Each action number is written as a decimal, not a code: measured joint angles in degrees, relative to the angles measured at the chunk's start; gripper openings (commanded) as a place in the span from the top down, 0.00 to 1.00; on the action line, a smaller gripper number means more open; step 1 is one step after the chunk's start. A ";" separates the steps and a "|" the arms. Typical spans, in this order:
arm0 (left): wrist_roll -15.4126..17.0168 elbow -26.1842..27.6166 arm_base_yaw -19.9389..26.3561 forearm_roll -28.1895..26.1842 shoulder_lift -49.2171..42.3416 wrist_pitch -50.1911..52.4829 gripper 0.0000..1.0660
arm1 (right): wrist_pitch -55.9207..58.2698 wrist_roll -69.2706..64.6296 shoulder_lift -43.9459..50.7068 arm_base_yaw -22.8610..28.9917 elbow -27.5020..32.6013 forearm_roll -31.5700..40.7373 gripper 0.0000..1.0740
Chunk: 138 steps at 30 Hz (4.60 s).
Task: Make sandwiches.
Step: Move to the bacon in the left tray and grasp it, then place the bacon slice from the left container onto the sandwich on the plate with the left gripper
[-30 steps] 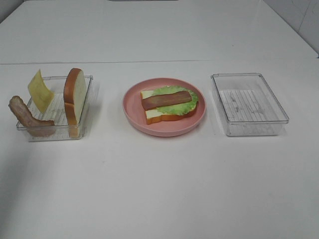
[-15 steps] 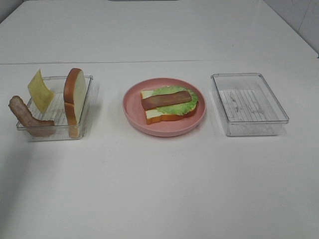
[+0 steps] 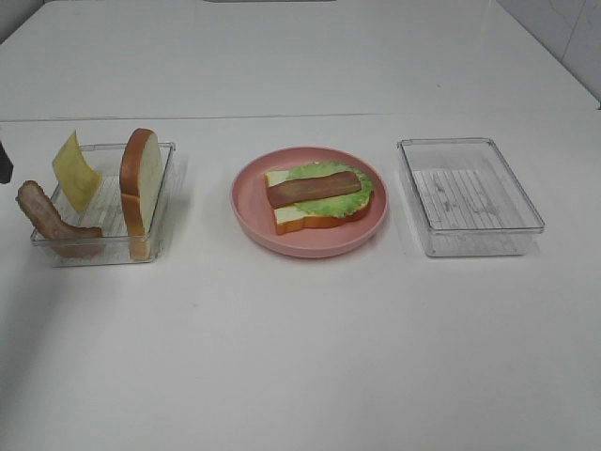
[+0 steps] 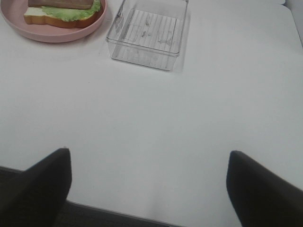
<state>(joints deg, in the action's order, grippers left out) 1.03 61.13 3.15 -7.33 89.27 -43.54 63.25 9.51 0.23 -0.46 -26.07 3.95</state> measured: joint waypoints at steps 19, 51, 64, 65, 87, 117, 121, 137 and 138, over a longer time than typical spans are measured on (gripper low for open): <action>0.00 13.06 -1.09 -3.61 17.25 -2.98 0.06 | 0.00 0.00 0.00 0.00 0.00 0.00 0.19; 1.15 17.42 -3.67 1.20 23.95 -4.30 0.12 | 0.00 0.00 0.00 0.00 0.00 0.00 0.19; 6.25 17.42 -3.67 2.41 23.95 -2.75 0.59 | 0.00 0.00 0.00 0.00 0.00 0.00 0.19; 7.33 17.42 -3.67 2.75 23.95 -2.64 0.75 | 0.00 0.00 0.00 0.00 0.00 0.00 0.19; 8.37 17.42 -3.67 2.81 23.66 -2.64 1.00 | 0.00 0.00 0.00 0.00 0.00 0.00 0.19; 5.79 32.09 -7.45 -10.71 8.65 -7.16 1.00 | 0.00 0.00 0.00 0.00 0.00 0.00 0.19; 5.61 34.32 -11.80 -14.55 9.22 -2.98 1.00 | 0.00 0.00 0.00 0.00 0.00 0.00 0.19; -5.04 35.58 -21.72 -38.96 21.08 5.73 1.00 | 0.00 0.00 0.00 0.00 0.00 0.00 0.19; -6.99 35.58 -22.80 -42.57 23.26 6.42 1.00 | 0.00 0.00 0.00 0.00 0.00 0.00 0.19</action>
<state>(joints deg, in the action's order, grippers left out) -5.96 96.72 -19.65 -49.90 112.53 -37.13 63.25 9.51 0.23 -0.46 -26.07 3.95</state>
